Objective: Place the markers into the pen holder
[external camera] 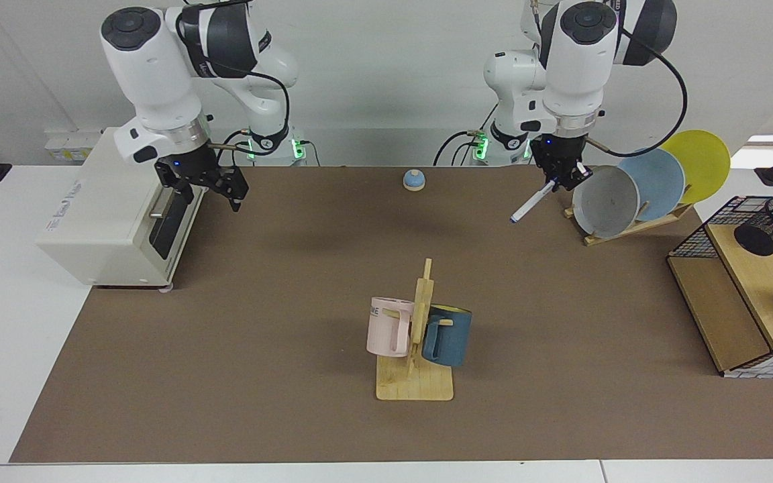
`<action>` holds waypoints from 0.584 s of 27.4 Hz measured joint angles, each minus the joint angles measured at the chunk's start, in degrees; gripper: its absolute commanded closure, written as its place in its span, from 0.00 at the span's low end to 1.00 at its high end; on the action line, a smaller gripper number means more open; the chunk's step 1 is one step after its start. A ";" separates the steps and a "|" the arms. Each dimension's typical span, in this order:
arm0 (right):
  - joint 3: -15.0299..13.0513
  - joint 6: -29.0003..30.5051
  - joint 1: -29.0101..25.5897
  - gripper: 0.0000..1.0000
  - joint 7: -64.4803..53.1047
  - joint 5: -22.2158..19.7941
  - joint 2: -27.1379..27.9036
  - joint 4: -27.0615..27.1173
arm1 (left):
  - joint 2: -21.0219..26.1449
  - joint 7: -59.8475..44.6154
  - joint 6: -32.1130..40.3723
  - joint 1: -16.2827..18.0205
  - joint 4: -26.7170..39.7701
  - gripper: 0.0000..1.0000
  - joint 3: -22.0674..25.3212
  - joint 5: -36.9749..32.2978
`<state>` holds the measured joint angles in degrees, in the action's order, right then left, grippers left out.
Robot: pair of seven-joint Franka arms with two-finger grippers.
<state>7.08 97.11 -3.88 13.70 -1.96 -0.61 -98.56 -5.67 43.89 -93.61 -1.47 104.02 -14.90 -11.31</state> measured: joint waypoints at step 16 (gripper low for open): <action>0.11 -1.10 -1.13 0.00 -4.32 0.01 -2.43 0.30 | -0.25 13.80 4.60 5.93 -5.17 1.00 0.17 -20.46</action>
<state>7.19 96.01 -5.01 9.38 -1.95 -3.05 -98.26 -5.93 57.70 -89.01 4.46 98.86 -14.73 -31.77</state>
